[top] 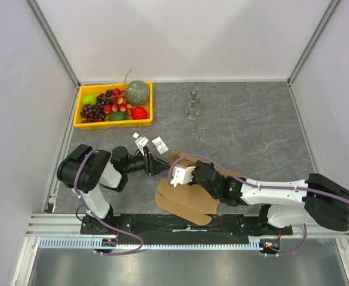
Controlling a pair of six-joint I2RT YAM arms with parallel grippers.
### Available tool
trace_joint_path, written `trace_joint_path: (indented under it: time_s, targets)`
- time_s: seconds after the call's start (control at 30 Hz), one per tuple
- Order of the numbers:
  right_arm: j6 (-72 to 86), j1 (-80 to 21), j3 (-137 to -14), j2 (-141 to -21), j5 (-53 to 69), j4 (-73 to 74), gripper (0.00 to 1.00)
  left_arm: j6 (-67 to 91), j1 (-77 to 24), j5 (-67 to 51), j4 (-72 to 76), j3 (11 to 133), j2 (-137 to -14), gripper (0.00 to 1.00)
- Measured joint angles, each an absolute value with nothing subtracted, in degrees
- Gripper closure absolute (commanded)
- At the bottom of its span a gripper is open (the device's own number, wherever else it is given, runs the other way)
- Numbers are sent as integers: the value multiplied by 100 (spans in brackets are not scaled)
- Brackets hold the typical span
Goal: Fold the paper box
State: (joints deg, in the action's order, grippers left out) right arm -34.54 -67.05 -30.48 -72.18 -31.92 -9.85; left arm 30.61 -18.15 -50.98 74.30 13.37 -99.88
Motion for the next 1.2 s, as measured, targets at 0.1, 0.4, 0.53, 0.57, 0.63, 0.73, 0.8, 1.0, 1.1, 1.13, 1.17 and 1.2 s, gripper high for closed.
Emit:
trace_joint_path:
  time_s: [0.1, 0.4, 0.53, 0.57, 0.63, 0.73, 0.8, 1.0, 1.1, 1.13, 1.17, 1.2]
  targets:
    - [-3472, -6746, -3074, -7225, -3197, -978, 100, 3061, -1874, -5142, 7432, 1374, -9988, 46]
    - [-3535, -6993, -3332, -7345, -3310, -897, 100, 3061, -2051, -5172, 7437, 1398, -9988, 49]
    - [-3562, -7129, -3420, -7432, -3367, -884, 100, 3059, -2128, -5127, 7437, 1293, -9988, 51]
    - [-3562, -7164, -3424, -7448, -3393, -878, 100, 3057, -2143, -5098, 7439, 1260, -9988, 51]
    - [-3566, -7258, -3433, -7478, -3463, -849, 100, 3052, -2178, -4998, 7452, 1177, -9981, 51]
    - [-3562, -7365, -3433, -7487, -3535, -816, 100, 3020, -2250, -4805, 7487, 1046, -9931, 51]
    - [-3555, -7430, -3433, -7498, -3592, -812, 100, 2985, -2333, -4637, 7491, 956, -9835, 47]
    - [-3485, -7568, -3483, -7638, -3787, -803, 100, 2696, -2851, -3876, 7450, 797, -9194, 41]
    - [-3428, -7590, -3507, -7677, -3924, -794, 100, 2453, -3142, -3437, 7406, 797, -8794, 40]
    - [-3409, -7594, -3507, -7677, -3964, -790, 100, 2368, -3232, -3295, 7378, 797, -8667, 40]
    - [-3402, -7599, -3507, -7677, -3990, -786, 100, 2292, -3295, -3199, 7356, 799, -8576, 40]
    - [-3380, -7601, -3507, -7677, -4003, -779, 100, 2204, -3363, -3070, 7282, 805, -8471, 40]
